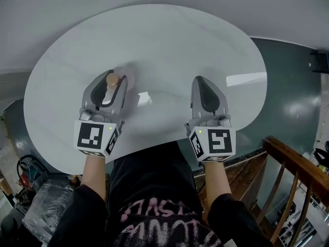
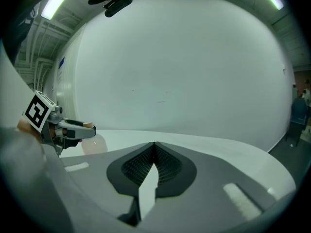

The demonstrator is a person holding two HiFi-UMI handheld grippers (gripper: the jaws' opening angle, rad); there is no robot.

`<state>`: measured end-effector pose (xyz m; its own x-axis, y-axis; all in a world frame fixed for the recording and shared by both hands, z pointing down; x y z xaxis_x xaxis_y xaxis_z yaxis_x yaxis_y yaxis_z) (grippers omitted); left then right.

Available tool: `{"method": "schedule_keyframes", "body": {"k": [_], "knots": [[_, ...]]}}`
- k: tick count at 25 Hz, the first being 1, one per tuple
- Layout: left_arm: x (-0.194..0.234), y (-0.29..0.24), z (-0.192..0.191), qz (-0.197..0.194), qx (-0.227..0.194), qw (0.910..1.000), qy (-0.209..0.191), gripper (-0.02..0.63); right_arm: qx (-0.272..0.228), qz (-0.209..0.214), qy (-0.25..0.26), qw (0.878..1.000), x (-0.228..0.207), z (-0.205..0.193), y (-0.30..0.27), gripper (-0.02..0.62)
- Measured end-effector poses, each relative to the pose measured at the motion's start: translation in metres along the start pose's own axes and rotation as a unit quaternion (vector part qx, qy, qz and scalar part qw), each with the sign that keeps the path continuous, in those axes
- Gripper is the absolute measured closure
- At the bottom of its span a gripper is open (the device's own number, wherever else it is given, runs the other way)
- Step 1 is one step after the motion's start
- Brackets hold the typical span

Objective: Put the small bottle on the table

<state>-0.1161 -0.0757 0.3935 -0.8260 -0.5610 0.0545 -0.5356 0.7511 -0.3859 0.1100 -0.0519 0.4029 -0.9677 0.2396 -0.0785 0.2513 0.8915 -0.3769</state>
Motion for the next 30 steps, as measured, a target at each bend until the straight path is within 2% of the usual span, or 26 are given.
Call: {"method": "schedule_keyframes", "body": {"k": [30], "knots": [[0.014,-0.044,-0.011,-0.003,0.011,0.9999,-0.005,0.457,0.010,0.003,-0.011,1.000,-0.006,-0.011,-0.045,0.586]]}}
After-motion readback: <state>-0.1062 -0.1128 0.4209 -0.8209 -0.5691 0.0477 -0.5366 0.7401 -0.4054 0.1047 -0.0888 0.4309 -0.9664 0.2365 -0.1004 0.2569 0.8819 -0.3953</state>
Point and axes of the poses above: the fingertips, and each gripper's own axes: y backward along the fingers, x to its left, z out of its top, the point moved 4 cm from there along y, backward along the fingers, and after that the axes turned 4 degrees about -z, right-handed, at the moved point
